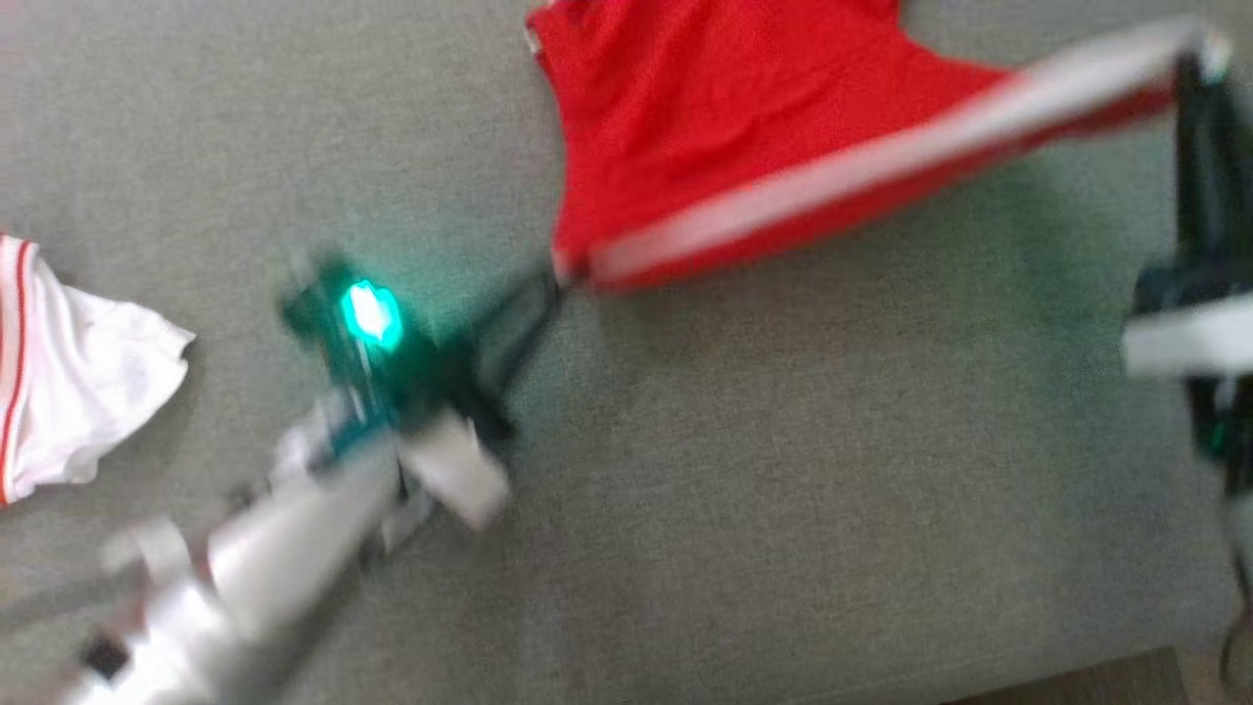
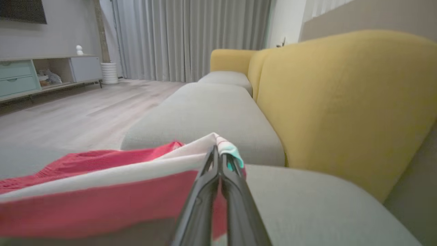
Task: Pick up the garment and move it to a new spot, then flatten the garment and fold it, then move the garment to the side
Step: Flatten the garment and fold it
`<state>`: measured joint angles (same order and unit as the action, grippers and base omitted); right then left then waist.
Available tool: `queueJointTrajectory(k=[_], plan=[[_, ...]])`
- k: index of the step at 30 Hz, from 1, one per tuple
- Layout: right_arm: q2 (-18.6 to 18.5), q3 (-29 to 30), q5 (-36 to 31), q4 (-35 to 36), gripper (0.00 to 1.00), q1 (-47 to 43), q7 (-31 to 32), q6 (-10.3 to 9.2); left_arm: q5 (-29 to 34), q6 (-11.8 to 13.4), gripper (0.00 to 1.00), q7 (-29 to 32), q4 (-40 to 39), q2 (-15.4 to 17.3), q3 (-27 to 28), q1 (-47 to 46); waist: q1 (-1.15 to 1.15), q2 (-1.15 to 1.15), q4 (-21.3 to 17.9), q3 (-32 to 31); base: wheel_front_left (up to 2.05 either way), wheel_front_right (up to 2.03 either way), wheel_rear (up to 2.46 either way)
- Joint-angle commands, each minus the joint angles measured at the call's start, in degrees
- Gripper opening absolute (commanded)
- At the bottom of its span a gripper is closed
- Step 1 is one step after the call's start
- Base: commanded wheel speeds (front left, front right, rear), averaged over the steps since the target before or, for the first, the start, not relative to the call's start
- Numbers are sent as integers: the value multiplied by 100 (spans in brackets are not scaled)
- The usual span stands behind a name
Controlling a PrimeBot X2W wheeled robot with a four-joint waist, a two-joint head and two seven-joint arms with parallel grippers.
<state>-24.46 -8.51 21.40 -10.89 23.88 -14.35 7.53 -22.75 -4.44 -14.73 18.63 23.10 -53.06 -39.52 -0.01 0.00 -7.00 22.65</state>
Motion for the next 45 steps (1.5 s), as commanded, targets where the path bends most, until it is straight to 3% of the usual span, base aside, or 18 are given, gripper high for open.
queueJointTrajectory(k=[1,6,15,20,26,27,28,29,30,34,39,45], plan=[[-92,48,28,285,0,-358,-42,-4,84,96,0,-26,-272,136,211,133,1,0,20,-136,0,0,0],[-99,78,136,709,0,-1540,-40,-4,194,292,0,-26,-518,187,208,1206,1,0,-13,-434,0,0,0],[-270,392,607,1712,0,-3497,498,-4,252,745,0,-27,-1190,528,291,2742,1,0,-109,-1040,0,0,0],[-232,534,697,1881,0,-3846,601,-4,267,827,0,-27,-1407,626,349,2916,1,0,-35,-1084,0,0,0],[-189,525,503,1855,0,-3898,863,-4,271,749,0,-26,-1469,589,299,2834,1,0,75,-1067,0,0,0],[-167,518,473,1828,21,-3887,899,-4,242,726,0,-26,-1456,558,294,2820,1,0,92,-1057,0,0,0],[-134,519,452,1801,46,-3875,928,-4,176,696,38,-18,-1433,518,296,2820,1,0,110,-1045,0,0,0],[-94,527,444,1776,82,-3864,960,-4,60,627,92,28,-1417,472,287,2834,1,0,124,-1038,0,0,0],[-58,541,444,1762,100,-3855,986,-4,-64,541,100,51,-1440,429,284,2843,1,0,136,-1034,0,0,0],[70,750,396,1830,100,-3809,983,-4,-823,371,100,41,-1748,292,638,2914,1,0,161,-1003,0,0,0],[176,975,136,1968,100,-3701,888,-4,-1548,283,100,81,-2057,371,1279,2690,1,0,125,-884,0,0,0],[361,894,-84,1973,100,-3431,764,-4,-2504,-54,100,810,-1553,112,1487,1931,1,0,-13,-613,0,0,0]])
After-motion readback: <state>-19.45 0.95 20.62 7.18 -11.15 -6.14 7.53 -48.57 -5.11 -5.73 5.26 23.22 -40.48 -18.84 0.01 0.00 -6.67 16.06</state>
